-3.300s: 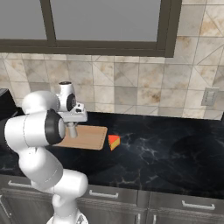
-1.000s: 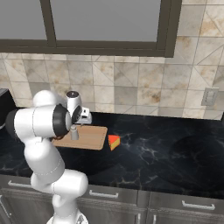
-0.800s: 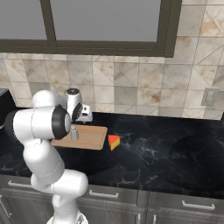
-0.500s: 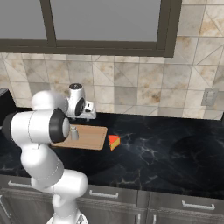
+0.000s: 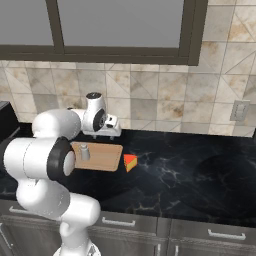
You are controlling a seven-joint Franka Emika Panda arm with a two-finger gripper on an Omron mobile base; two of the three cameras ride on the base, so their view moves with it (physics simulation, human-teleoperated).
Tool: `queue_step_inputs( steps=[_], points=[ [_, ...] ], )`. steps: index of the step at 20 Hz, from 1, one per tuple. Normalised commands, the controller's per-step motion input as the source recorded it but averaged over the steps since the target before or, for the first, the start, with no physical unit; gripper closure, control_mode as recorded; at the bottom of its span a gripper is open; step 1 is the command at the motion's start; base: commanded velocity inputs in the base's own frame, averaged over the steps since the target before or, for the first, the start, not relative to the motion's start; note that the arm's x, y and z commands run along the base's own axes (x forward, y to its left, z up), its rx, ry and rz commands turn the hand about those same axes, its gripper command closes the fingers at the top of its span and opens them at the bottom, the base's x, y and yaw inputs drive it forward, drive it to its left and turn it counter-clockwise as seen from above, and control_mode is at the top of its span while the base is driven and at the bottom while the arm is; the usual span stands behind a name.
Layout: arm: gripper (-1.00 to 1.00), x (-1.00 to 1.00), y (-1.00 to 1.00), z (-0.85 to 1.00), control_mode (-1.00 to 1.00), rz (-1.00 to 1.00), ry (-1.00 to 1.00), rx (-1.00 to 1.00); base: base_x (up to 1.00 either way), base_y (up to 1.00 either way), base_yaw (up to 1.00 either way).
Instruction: Retrieve the reheated potato from the microwave, then place the potato, cheese, and condiment on the cutting board.
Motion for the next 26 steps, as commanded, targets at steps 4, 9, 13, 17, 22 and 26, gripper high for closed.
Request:
queue_step_inputs(
  steps=[4,9,13,17,22,26],
  points=[
    [-1.0,-0.42,-0.64,-0.01,-1.0,-0.06,0.02,-0.07,0.0,0.0,0.0],
    [-1.0,-0.44,-0.58,-0.02,-1.0,-0.05,0.0,-0.03,0.0,0.0,0.0],
    [-1.0,-0.33,-0.59,0.0,-1.0,-0.04,0.0,0.0,0.0,0.0,0.0],
    [-1.0,-0.13,-0.42,-0.07,-1.0,-0.06,0.0,0.0,0.0,0.0,0.0],
    [-1.0,0.02,-0.1,-0.13,-1.0,-0.06,0.0,0.0,0.0,0.0,0.0],
    [-1.0,0.12,0.1,-0.15,-1.0,-0.04,0.0,0.01,0.0,0.0,0.0]
  ],
)
